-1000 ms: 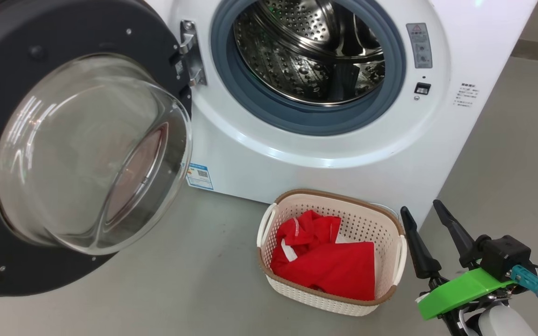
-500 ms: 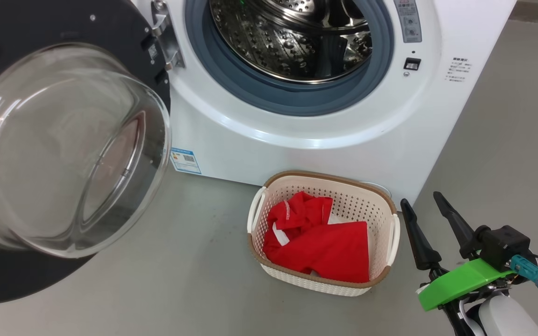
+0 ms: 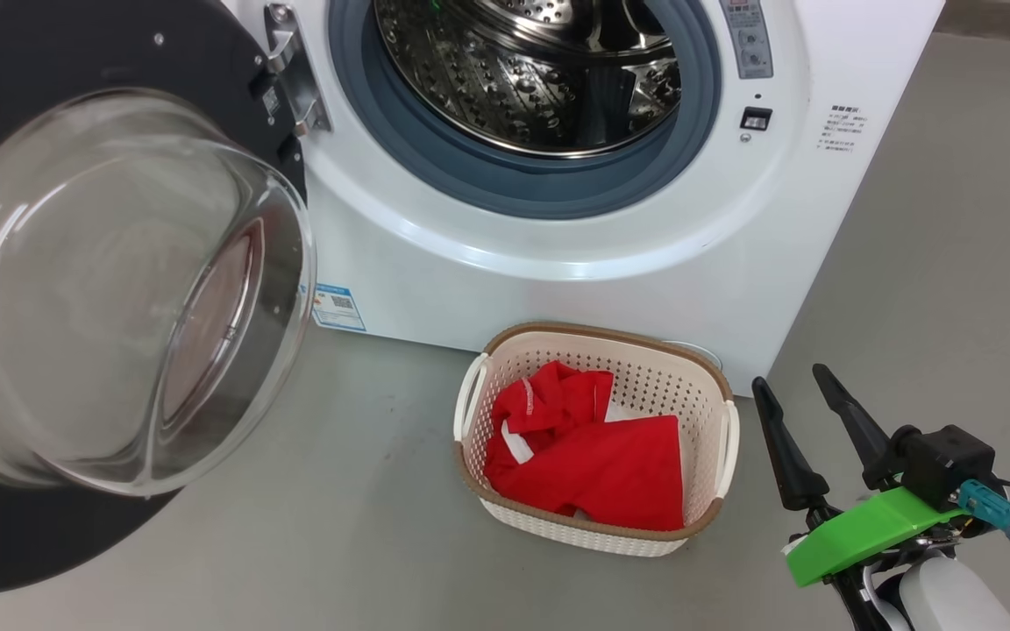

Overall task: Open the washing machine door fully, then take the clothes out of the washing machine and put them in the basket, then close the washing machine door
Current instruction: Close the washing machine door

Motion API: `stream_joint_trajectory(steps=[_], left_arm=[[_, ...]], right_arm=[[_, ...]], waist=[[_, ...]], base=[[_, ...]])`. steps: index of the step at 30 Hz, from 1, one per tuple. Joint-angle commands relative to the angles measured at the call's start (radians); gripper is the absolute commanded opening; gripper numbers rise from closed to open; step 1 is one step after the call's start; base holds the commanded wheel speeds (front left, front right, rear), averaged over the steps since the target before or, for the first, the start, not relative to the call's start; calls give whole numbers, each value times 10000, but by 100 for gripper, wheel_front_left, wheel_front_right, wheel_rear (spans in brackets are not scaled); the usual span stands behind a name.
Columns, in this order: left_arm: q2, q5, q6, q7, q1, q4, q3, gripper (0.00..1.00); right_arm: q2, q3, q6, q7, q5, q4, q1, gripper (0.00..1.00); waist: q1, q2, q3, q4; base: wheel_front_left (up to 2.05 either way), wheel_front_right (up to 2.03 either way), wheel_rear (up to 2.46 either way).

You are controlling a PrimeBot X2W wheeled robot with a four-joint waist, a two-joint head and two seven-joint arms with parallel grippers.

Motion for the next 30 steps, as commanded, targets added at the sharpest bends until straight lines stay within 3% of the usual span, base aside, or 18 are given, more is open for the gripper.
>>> stream_joint_trajectory(steps=[1, 13, 30], left_arm=[[346, -63, 12, 291, 303, -377, -28, 0], [-562, -815, -362, 1712, 1624, -1922, -143, 0], [-1884, -1760, -941, 2133, 2096, -3570, -220, 0]], right_arm=[[-112, 187, 65, -65, 42, -201, -243, 100], [-164, 203, 65, -65, 293, -95, -188, 100], [-133, 233, 65, -65, 289, -54, -221, 100]], waist=[[0, 0, -33, -12], [0, 0, -72, 186], [0, 0, 25, -5]], base=[[0, 0, 0], [0, 0, 0], [0, 0, 0]])
